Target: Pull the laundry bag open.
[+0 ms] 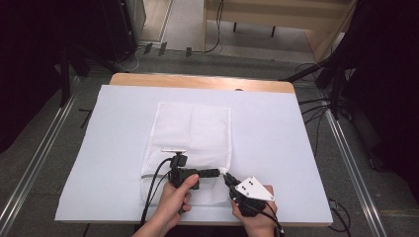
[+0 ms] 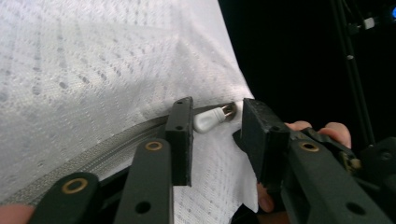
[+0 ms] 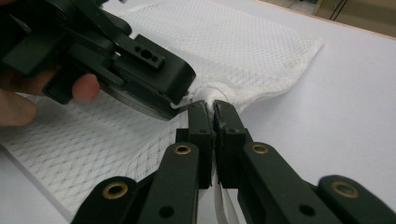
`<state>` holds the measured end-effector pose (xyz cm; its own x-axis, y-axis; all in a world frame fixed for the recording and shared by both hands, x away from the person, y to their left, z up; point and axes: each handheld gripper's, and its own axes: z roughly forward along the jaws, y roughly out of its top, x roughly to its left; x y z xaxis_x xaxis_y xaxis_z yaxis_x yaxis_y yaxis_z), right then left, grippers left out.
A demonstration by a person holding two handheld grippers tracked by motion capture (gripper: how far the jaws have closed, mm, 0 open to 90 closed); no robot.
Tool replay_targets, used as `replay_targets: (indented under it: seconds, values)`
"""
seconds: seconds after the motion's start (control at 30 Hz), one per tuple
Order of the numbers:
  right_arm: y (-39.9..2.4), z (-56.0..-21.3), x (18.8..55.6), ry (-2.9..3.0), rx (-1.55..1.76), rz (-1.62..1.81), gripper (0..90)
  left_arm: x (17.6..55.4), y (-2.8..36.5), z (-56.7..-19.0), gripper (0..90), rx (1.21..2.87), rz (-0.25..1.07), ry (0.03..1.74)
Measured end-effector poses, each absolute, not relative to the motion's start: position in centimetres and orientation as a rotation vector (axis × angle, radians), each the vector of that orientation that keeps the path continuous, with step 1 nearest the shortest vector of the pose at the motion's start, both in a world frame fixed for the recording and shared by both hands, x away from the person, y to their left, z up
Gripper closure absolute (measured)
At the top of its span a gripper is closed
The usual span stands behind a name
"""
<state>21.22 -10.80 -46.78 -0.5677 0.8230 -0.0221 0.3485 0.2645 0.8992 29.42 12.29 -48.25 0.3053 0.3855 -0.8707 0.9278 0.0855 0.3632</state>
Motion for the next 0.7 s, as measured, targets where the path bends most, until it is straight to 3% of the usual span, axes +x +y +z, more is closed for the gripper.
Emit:
replay_targets:
  seconds: [0.13, 0.4, 0.7]
  values:
    - [-10.8, -46.9, 21.3, 2.055, 1.059, 1.259, 87.9, 29.3, 12.3, -48.0, 69.2, 1.48, -0.636, 1.24]
    - [-10.7, -46.9, 21.2, 2.065, 1.052, 1.26, 87.8, 29.0, 12.3, -47.7, 86.9, 1.546, -0.563, 1.228]
    - [-10.5, -47.0, 21.1, 2.08, 1.065, 1.219, 89.1, 28.2, 11.7, -46.5, 88.0, 1.727, -0.326, 1.188]
